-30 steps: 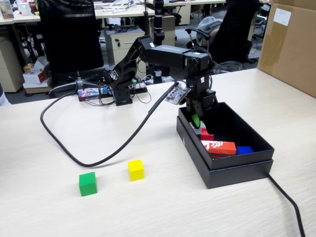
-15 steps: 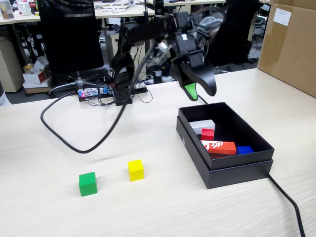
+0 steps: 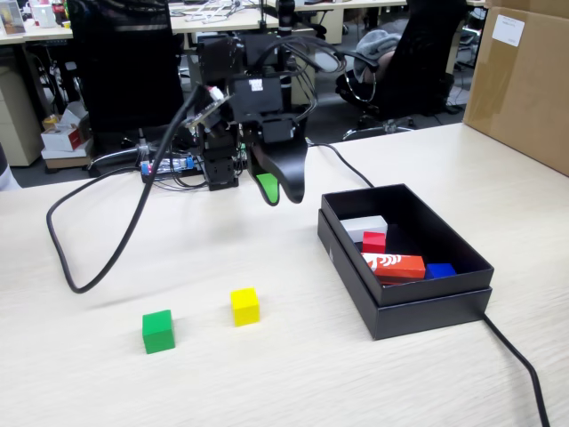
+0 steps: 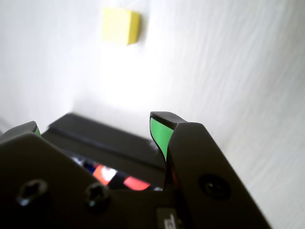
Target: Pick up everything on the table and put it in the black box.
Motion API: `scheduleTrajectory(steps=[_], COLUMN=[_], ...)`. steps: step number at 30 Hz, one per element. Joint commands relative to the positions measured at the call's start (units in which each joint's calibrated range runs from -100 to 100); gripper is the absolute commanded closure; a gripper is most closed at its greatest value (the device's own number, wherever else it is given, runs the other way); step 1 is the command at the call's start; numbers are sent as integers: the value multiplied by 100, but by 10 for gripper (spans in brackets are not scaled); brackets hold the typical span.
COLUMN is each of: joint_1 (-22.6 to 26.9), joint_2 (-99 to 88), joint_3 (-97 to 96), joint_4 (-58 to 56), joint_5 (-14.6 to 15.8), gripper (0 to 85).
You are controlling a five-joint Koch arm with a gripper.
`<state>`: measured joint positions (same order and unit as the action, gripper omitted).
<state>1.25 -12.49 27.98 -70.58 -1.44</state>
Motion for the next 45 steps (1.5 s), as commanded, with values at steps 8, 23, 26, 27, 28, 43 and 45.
scheduleTrajectory(steps=[8,23,26,27,28,43,45], joint_1=[-464,-640,-606,-601,-596,-523,-523], joint_2=[1221,3401,3458,3492,3550,4502,4502], joint_3=[-5,1400,1373,1391,1418,1844,1844], joint_4=[660,842,842,842,842,842,842], joint_5=[-234,-220,-200,-195,-195,-195,-200], gripper=[387,390,390,390,390,481,552])
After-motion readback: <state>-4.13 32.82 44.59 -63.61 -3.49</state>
